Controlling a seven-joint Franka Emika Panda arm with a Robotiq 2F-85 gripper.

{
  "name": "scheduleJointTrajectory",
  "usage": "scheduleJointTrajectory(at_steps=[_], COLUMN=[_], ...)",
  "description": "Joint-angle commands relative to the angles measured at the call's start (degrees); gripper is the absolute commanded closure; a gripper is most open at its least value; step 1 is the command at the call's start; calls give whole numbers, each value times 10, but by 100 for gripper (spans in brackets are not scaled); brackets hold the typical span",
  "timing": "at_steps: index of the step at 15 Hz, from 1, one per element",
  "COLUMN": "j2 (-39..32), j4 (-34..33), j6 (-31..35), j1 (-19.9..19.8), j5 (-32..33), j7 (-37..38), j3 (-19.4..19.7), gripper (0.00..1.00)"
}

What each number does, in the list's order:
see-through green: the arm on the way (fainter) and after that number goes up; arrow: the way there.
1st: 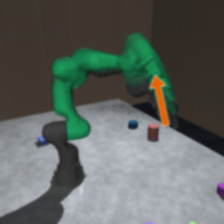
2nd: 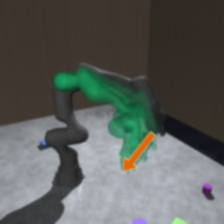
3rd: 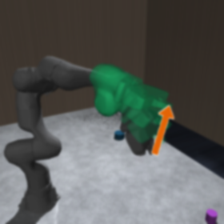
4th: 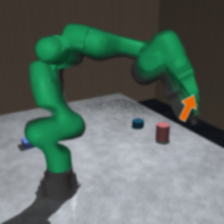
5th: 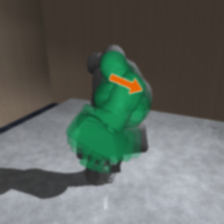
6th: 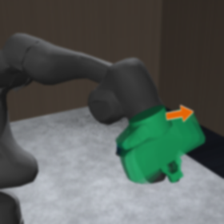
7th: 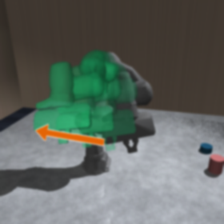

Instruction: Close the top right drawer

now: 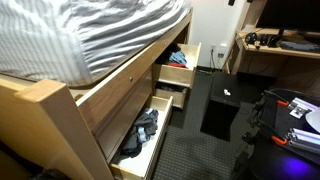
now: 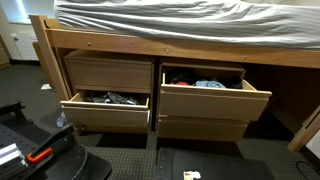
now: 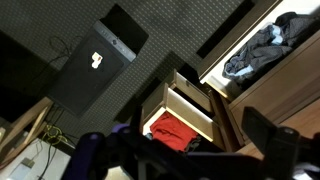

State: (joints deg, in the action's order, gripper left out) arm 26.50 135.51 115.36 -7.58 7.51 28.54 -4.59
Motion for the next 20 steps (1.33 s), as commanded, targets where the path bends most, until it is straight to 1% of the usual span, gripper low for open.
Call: scheduleJointTrajectory(at_steps=[1,4,6,7,9,10,12,13,14,15,16,17,20], j2=[144,256,333,257,318,334,341,346,328,290,229,211,117], j4=[69,94,105,72,85,92,99,98,89,73,66,70,72], j6=[-54,-116,-160,-137,-162,-164,-164,-160,-153,-159,-151,-147,-116], j1=[-10,-37,-64,-51,-67,-70,-70,-66,-65,-67,-70,-66,-87], j5=[-54,-81,-85,-77,-79,-80,-81,-89,-96,-88,-71,-76,-36], j7=[40,72,97,74,80,81,84,83,91,104,112,118,171], j3=[24,44,54,41,48,49,48,54,49,21,-4,-14,-53], gripper=[0,0,0,0,0,0,0,0,0,0,0,0,0])
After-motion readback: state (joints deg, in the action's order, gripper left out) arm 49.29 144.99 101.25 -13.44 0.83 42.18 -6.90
